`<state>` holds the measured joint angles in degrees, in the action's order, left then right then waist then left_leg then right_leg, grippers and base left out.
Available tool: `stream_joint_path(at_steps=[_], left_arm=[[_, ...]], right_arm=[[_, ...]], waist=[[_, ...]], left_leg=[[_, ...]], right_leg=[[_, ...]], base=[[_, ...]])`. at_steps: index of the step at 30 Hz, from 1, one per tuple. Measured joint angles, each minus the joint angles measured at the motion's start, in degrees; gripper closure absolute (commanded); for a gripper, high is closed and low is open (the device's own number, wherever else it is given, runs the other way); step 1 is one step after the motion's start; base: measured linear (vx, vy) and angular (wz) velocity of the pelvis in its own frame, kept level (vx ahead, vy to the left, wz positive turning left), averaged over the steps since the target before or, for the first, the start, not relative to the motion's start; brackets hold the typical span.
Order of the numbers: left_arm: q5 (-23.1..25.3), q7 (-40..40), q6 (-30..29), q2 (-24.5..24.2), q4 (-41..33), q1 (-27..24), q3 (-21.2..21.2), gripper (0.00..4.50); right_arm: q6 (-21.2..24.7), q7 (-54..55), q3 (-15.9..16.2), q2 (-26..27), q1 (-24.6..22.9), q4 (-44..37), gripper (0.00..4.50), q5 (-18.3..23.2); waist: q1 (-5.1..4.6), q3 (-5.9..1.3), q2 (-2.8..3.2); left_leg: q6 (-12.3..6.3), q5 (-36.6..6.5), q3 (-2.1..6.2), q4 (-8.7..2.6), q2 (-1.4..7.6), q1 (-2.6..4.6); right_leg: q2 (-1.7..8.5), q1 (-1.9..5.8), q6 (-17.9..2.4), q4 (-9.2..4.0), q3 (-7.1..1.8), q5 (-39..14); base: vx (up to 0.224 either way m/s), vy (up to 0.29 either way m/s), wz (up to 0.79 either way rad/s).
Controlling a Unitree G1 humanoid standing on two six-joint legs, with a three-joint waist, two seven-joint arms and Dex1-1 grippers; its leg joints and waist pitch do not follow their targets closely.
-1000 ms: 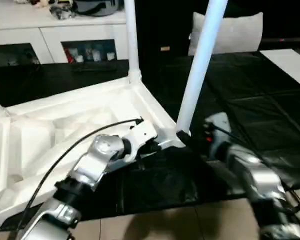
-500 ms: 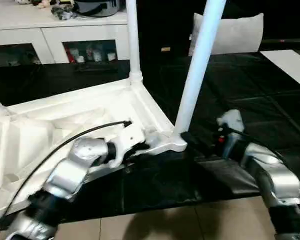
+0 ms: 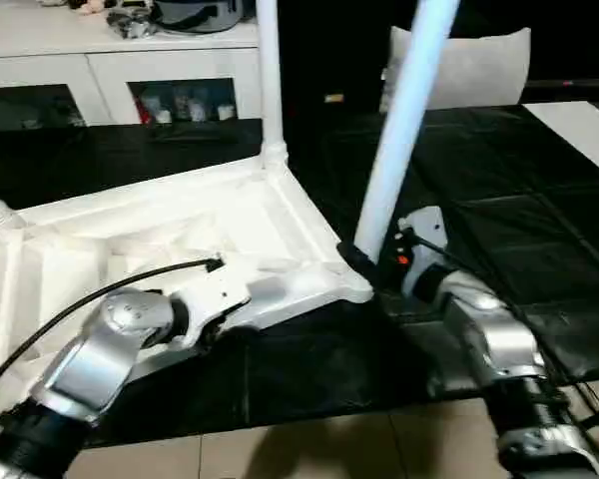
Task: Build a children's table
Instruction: Rotate table base
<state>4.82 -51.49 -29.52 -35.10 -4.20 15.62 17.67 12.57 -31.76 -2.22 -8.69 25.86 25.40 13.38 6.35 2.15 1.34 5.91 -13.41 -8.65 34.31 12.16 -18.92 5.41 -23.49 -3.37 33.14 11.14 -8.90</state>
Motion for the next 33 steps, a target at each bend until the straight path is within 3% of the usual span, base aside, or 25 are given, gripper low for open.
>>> stream_joint_path(at_steps=[5, 12, 19, 21, 26, 29, 33], left_arm=[[1.58, 3.6, 3.18, 0.45, 1.79, -0.26, -0.93, 1.86], [1.93, 5.92, 6.09, -0.05, 4.55, 0.3, -1.04, 1.86], [4.69, 11.24, 9.22, 1.39, 10.83, 1.97, -1.05, 1.86], [5.2, 13.27, 9.62, 2.32, 12.51, 3.19, -1.09, 1.86], [5.01, 19.56, 10.01, 6.91, 14.69, 5.2, -4.2, 1.86], [3.78, 22.37, 10.46, 9.98, 14.76, 5.1, -5.69, 1.86], [0.97, 29.06, 10.69, 16.23, 12.55, 1.48, -10.46, 1.86]], right_arm=[[-0.99, 4.65, -3.4, -0.23, 2.24, 3.87, 0.0, 0.56], [-5.42, 9.36, -5.2, -1.23, 3.24, 6.9, 0.0, -0.13], [-9.89, 15.2, -10.27, -6.01, 3.3, 10.29, 0.0, -0.49], [-10.99, 16.64, -11.71, -7.64, 3.3, 10.76, 0.0, -0.51], [-12.18, 16.36, -13.72, -10.86, 3.29, 10.9, 0.0, -0.59], [-13.19, 15.92, -13.39, -10.44, 3.25, 10.83, 0.0, -0.67], [-13.2, 14.28, -11.27, -8.82, 0.16, 5.97, 0.0, -0.71]], waist=[[0.42, 0.05, -0.15], [0.5, 0.05, -0.18], [2.33, 0.06, -0.18], [2.45, 0.06, -0.18], [1.31, 0.03, -0.13], [-0.07, 0.03, -0.13], [-0.65, 0.08, -0.25]], left_leg=[[0.27, 0.11, 0.06, 0.0, -0.19, 0.0], [0.38, 0.05, 0.02, 0.01, -0.36, 0.0], [0.32, 0.09, -0.04, 0.04, -0.42, -0.09], [0.29, 0.11, -0.09, 0.06, -0.43, -0.08], [0.12, 0.19, -0.17, 0.1, -0.4, -0.06], [0.0, 0.26, -0.16, 0.08, -0.32, -0.09], [-0.03, 0.26, -0.16, 0.08, -0.3, -0.17]], right_leg=[[-0.02, 0.07, 0.0, 0.01, -0.23, 0.13], [-0.1, 0.06, 0.13, 0.0, -0.76, 0.24], [-0.1, 0.03, 0.19, -0.01, -0.95, 0.26], [-0.1, 0.04, 0.22, -0.01, -1.02, 0.28], [-0.16, 0.02, 0.26, -0.01, -1.06, 0.31], [-0.25, -0.05, 0.26, 0.0, -1.04, 0.31], [-0.28, -0.13, 0.28, -0.02, -1.01, 0.29]], base=[[0.0, 0.0, 0.0], [0.0, 0.0, 0.0], [0.0, 0.0, 0.0], [0.0, 0.0, 0.0], [0.0, 0.0, 0.0], [0.0, 0.0, 0.0], [0.0, 0.0, 0.0]])
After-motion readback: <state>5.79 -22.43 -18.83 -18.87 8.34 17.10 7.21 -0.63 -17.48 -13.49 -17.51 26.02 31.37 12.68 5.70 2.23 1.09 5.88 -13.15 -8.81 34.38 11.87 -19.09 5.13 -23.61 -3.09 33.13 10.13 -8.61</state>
